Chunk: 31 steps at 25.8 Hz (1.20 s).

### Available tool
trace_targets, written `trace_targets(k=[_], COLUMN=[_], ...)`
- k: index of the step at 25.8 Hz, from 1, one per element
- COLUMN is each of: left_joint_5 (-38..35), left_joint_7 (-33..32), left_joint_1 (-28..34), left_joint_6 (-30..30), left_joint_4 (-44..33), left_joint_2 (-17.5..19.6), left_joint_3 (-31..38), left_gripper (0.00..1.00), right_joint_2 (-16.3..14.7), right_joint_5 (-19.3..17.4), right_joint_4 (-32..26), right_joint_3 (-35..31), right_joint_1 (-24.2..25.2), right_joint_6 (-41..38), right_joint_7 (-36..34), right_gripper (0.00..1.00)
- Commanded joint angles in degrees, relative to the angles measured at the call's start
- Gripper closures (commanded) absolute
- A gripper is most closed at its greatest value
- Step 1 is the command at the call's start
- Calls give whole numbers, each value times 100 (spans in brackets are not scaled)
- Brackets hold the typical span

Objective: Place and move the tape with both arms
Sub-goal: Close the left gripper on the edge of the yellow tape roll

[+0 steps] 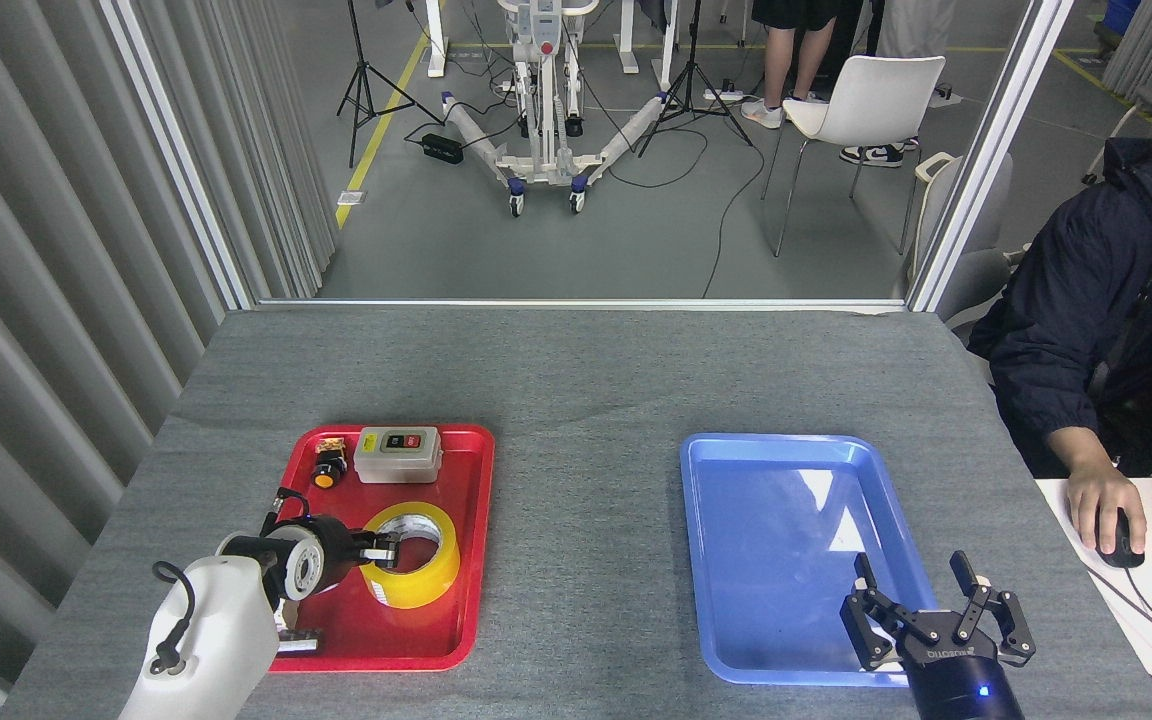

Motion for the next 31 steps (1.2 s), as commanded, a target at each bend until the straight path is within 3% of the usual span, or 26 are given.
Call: trace_targets(k=[1,8,31], left_joint_5=[-1,-10,-62], left_joint_7=[1,1,53], left_joint_1=[0,0,-9], left_joint_6=[-59,-59,-59], left_joint_4=[4,13,-75], left_joint_2=[7,-11,42], left_joint_3=[0,0,53], left_gripper=[53,57,83], right_joint_2=[-5,-5,4], right_joint_5=[-9,-17,-9], right_joint_4=[3,47,91], right_joint_3=[0,-9,-9], right_joint_1=[1,1,-17], right_joint_6=[3,12,12], right_joint_7=[2,-7,-7], right_gripper=[0,0,0])
